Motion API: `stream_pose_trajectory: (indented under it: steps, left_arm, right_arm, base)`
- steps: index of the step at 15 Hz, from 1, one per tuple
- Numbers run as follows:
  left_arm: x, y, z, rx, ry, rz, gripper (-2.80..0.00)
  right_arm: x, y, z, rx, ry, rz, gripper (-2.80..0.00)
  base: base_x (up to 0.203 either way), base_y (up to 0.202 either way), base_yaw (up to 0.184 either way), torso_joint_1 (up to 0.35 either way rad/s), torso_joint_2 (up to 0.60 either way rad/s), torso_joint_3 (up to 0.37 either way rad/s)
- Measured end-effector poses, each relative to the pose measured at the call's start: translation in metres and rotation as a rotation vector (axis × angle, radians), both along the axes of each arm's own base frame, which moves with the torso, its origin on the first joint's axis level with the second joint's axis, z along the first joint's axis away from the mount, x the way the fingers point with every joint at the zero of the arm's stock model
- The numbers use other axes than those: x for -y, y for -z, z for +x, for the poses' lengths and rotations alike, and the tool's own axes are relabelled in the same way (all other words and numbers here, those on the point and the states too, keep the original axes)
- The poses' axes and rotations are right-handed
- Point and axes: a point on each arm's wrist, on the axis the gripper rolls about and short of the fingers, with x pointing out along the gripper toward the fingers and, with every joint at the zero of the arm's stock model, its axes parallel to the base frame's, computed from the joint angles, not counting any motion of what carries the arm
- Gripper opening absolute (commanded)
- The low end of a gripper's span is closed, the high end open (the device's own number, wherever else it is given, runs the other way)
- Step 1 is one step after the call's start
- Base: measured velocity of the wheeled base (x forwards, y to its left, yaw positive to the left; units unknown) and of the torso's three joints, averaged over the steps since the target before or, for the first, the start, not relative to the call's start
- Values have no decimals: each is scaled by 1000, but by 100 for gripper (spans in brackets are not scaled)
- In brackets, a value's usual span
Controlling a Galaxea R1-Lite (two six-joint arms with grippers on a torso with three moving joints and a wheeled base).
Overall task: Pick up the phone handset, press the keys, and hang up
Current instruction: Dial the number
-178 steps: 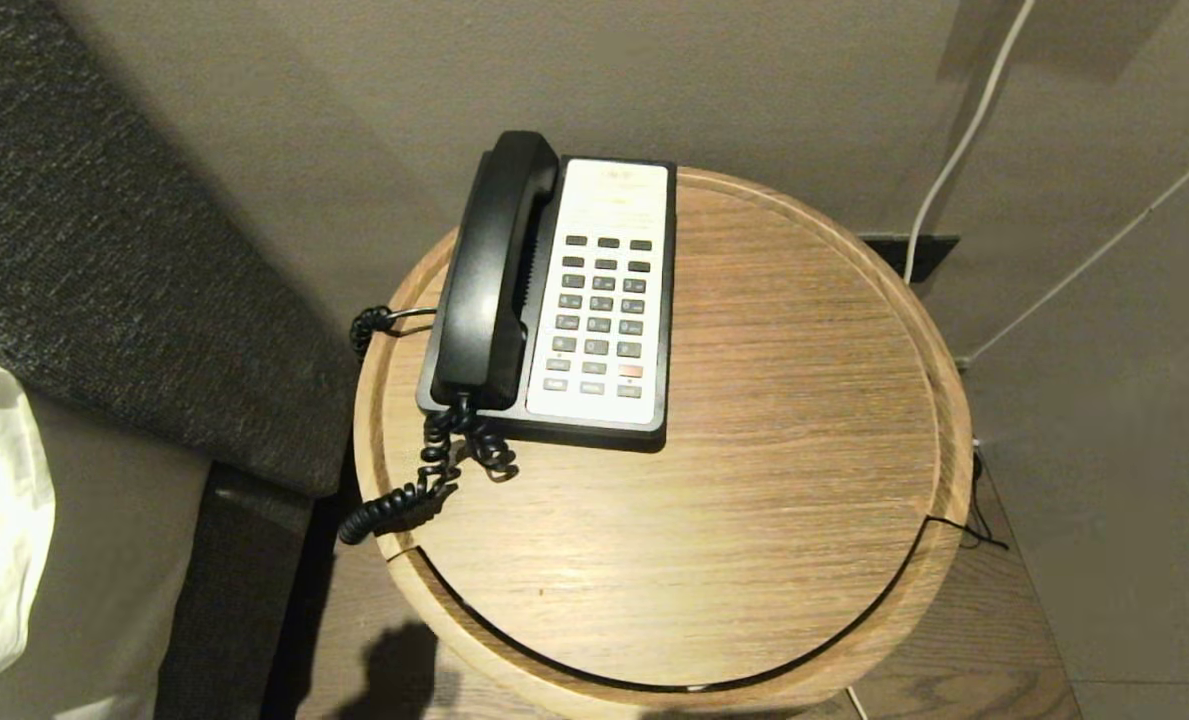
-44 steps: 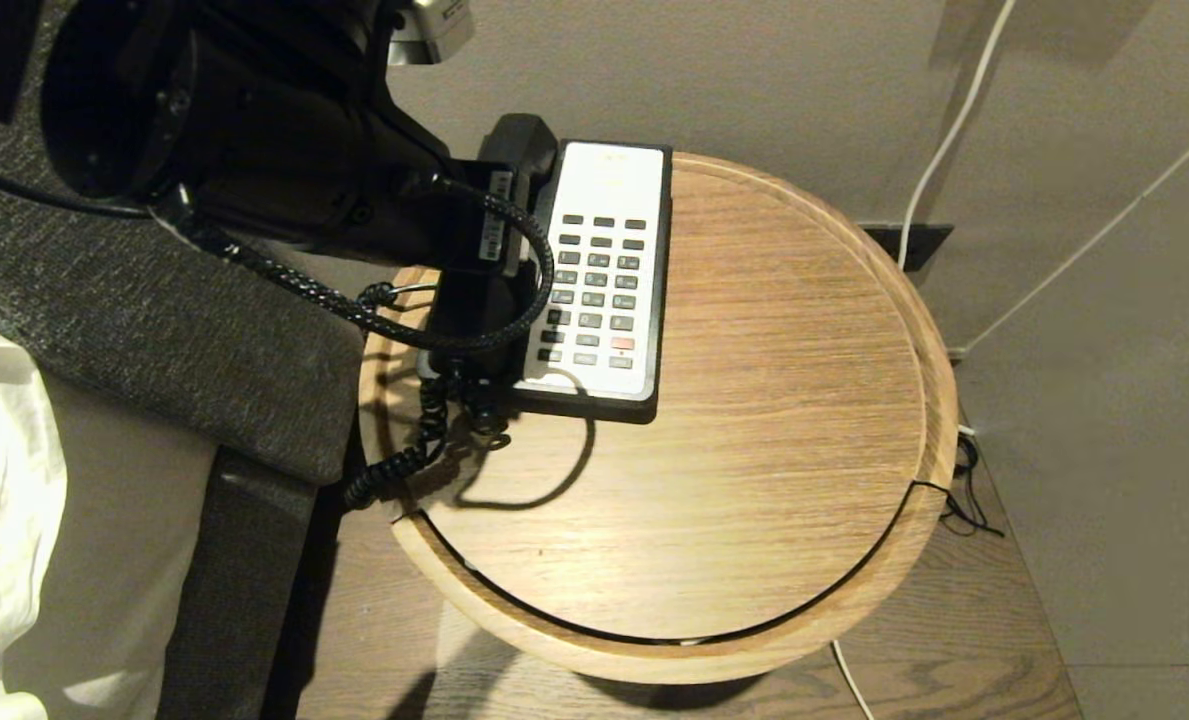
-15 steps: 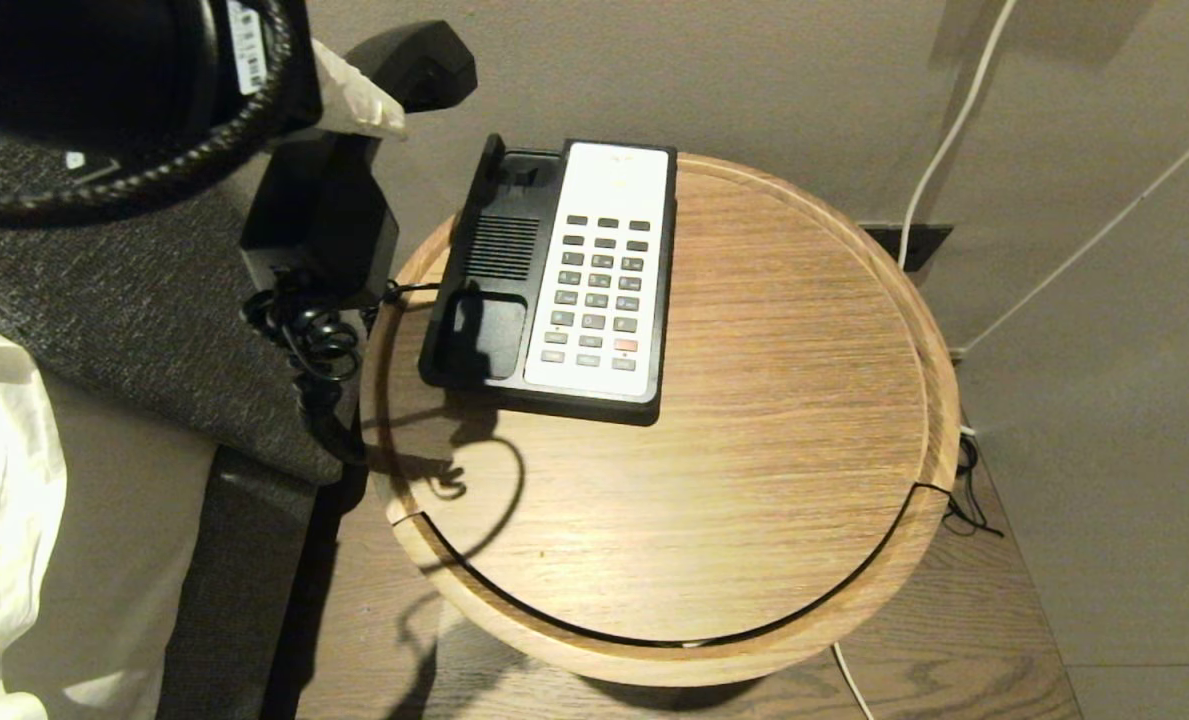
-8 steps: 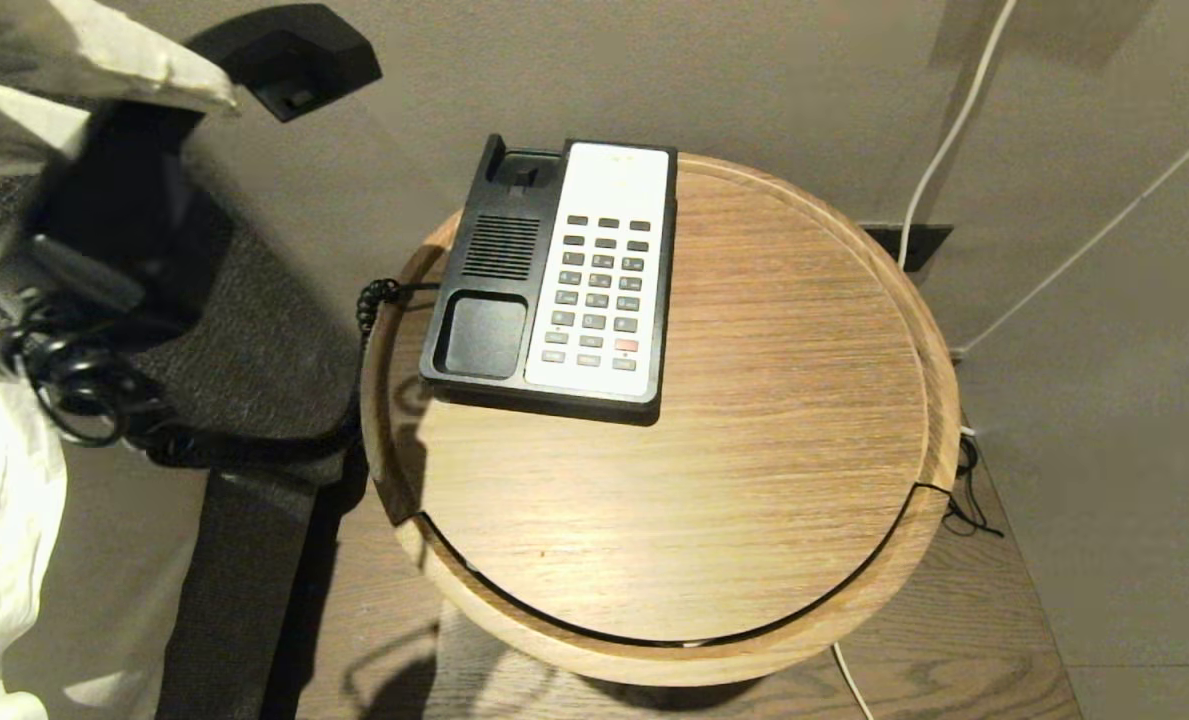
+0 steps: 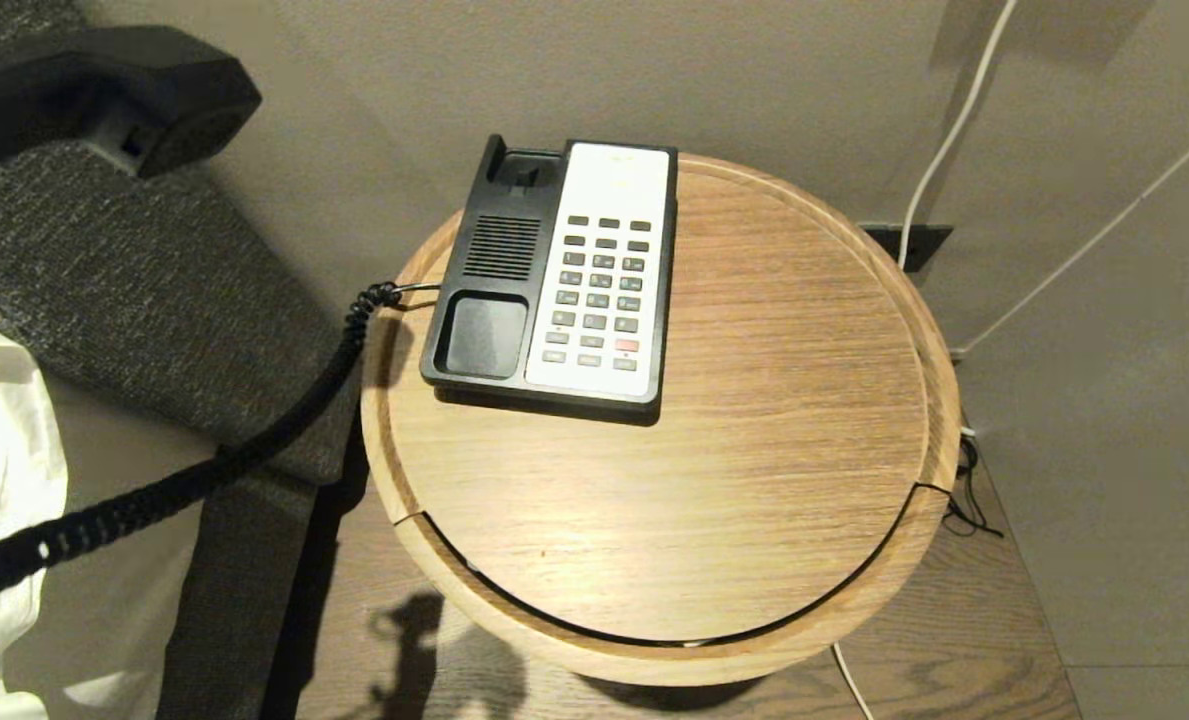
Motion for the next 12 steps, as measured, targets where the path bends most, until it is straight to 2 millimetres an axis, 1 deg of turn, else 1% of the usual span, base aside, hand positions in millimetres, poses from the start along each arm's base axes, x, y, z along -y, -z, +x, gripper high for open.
stream_pose_trajectory:
  steps: [2, 5, 8, 12]
  left_arm:
    - [-13, 13, -13, -17, 3, -19, -280]
    - [-32, 21, -32, 3, 13, -102, -280]
    - [-44, 21, -45, 40, 17, -136, -280]
    - [-53, 18, -53, 78, 22, -154, -280]
  right_arm:
    - [0, 0, 0, 0, 0, 0, -280]
    - [0, 0, 0, 0, -1, 0, -280]
    - [0, 0, 0, 0, -1, 0, -280]
    - [0, 0, 0, 0, 0, 0, -280]
  base:
    - [0, 0, 0, 0, 0, 0]
    - [0, 0, 0, 0, 0, 0]
    - [0, 0, 0, 0, 0, 0]
    - [0, 0, 0, 0, 0, 0]
